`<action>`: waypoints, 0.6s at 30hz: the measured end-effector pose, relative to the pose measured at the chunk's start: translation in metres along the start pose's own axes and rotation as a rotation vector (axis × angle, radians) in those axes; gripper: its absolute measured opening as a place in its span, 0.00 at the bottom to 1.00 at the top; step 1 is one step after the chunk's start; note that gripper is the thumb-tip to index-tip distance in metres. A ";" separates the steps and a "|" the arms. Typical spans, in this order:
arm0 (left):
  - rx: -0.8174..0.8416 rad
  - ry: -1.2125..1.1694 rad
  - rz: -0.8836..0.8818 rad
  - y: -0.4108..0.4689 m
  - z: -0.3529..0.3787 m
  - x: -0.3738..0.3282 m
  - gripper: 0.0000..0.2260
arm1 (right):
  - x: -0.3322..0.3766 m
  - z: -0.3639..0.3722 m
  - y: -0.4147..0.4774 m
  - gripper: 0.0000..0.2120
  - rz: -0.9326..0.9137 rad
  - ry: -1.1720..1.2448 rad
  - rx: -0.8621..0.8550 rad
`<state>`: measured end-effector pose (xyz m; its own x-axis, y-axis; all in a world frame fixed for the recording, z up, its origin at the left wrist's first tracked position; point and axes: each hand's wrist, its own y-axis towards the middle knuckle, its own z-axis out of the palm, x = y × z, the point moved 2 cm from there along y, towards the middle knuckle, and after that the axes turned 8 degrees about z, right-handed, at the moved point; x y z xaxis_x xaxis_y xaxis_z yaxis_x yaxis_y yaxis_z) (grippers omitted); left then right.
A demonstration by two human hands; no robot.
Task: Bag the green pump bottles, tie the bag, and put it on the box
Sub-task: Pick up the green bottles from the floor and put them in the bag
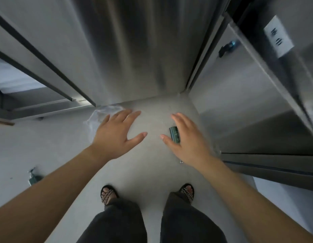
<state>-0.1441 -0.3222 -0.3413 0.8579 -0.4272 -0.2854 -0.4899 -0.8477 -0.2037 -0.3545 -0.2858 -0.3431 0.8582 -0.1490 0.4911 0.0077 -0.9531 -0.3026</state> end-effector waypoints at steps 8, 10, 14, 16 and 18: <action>0.136 0.057 0.096 0.064 0.238 0.101 0.34 | -0.120 0.213 0.093 0.32 0.144 -0.013 0.057; 0.164 0.093 0.127 0.078 0.290 0.123 0.35 | -0.148 0.259 0.114 0.33 0.171 -0.029 0.059; 0.154 0.116 0.139 0.108 0.374 0.167 0.35 | -0.200 0.333 0.159 0.32 0.221 -0.059 0.022; 0.140 0.118 0.135 0.120 0.405 0.185 0.36 | -0.221 0.361 0.176 0.33 0.249 -0.069 0.010; 0.132 0.113 0.133 0.127 0.432 0.198 0.37 | -0.237 0.384 0.189 0.33 0.261 -0.052 0.007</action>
<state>-0.1027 -0.3787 -0.8280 0.7928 -0.5710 -0.2130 -0.6094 -0.7363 -0.2943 -0.3591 -0.3294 -0.8300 0.8568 -0.3760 0.3528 -0.2144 -0.8821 -0.4195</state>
